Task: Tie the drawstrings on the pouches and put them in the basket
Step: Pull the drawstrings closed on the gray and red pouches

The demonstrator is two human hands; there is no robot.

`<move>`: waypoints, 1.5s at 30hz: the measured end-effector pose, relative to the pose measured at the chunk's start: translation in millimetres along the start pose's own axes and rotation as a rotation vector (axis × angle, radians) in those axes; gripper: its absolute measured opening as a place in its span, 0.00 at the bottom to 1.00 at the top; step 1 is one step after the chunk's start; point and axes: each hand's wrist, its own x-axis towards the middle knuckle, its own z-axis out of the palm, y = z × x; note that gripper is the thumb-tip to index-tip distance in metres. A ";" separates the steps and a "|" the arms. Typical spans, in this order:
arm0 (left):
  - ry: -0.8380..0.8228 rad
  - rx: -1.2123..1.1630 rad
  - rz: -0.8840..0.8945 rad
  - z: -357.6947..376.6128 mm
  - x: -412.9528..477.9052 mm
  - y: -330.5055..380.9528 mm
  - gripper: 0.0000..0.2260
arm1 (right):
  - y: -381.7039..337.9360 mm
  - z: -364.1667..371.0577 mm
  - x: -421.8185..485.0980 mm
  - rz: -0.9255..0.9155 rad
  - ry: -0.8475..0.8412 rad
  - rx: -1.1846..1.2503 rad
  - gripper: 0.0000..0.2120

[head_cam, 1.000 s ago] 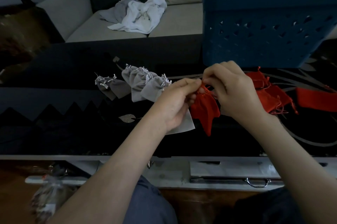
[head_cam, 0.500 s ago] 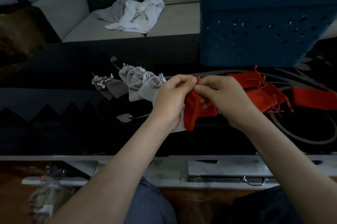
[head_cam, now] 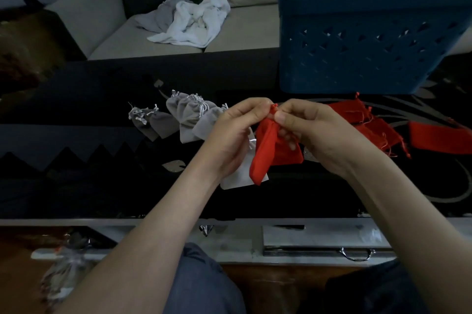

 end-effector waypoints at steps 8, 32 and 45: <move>-0.109 0.109 0.042 -3.6 -2.9 7.6 0.04 | -0.4 -5.2 -3.9 -0.002 -0.061 0.099 0.08; 0.061 1.483 0.186 7.0 -1.0 -0.6 0.07 | 7.1 -10.9 -7.6 -0.077 0.064 -0.741 0.05; 0.167 1.320 0.638 5.0 -8.8 -3.6 0.02 | -4.1 -17.8 -7.5 0.020 -0.040 -0.210 0.16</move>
